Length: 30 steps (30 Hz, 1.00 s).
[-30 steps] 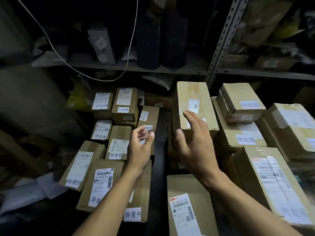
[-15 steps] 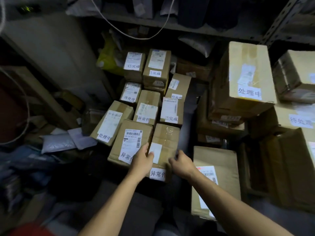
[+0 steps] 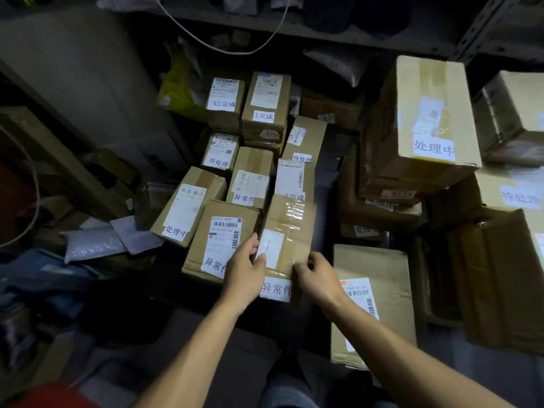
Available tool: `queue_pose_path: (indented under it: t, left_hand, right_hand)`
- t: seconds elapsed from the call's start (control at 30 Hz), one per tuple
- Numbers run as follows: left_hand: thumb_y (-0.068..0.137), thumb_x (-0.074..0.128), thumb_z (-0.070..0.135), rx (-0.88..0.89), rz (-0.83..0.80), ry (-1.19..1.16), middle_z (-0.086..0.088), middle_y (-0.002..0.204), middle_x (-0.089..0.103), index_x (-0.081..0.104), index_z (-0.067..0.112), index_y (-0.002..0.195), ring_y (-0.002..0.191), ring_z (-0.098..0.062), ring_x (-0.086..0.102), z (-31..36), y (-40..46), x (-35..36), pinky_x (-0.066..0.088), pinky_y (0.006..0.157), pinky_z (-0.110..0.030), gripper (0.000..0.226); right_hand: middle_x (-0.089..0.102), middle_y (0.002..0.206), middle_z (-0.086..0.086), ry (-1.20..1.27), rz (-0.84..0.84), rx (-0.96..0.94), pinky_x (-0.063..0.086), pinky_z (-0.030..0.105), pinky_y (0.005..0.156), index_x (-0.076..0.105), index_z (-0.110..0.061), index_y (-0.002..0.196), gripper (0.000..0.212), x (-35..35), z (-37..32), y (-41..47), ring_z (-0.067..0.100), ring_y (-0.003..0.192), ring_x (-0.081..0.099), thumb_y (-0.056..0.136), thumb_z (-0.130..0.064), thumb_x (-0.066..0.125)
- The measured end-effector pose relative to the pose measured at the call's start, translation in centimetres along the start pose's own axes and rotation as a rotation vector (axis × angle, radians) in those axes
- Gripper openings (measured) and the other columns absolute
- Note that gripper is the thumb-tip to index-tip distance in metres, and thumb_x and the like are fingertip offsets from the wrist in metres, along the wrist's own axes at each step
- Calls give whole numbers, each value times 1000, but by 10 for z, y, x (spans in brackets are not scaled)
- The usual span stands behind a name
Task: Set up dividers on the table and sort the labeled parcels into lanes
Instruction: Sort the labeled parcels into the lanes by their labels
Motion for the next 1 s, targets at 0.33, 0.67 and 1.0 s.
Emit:
queue_pose_path:
  t: [0.33, 0.67, 1.0]
  left_hand:
    - [94, 57, 7, 175, -17, -203, 9, 116, 60, 57, 58, 108, 109, -2, 58, 43, -30, -14, 49, 97, -28, 53]
    - [95, 57, 3, 190, -62, -353, 20, 123, 63, 58, 38, 125, 121, 1, 55, 64, -80, 15, 47, 105, -36, 46]
    - [94, 57, 3, 222, -57, -326, 15, 127, 62, 59, 45, 115, 123, 0, 54, 71, -151, 59, 49, 97, -25, 47]
  right_hand:
    - [70, 101, -12, 300, -40, -153, 48, 14, 69, 57, -32, 122, 30, -53, -24, -37, -6, 84, 67, 93, -27, 59]
    - [73, 110, -4, 351, -136, -197, 55, 34, 87, 58, -30, 125, 29, -103, -5, -65, 9, 100, 69, 97, -23, 57]
    - [74, 102, -10, 340, -122, -248, 55, 29, 80, 60, -38, 117, 25, -149, 43, -120, 2, 93, 70, 96, -24, 58]
Point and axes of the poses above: each hand's wrist, its own y-axis towards the middle knuckle, its own x-axis out of the palm, z = x × y, the point moved 5 cm from there along y, towards the middle knuckle
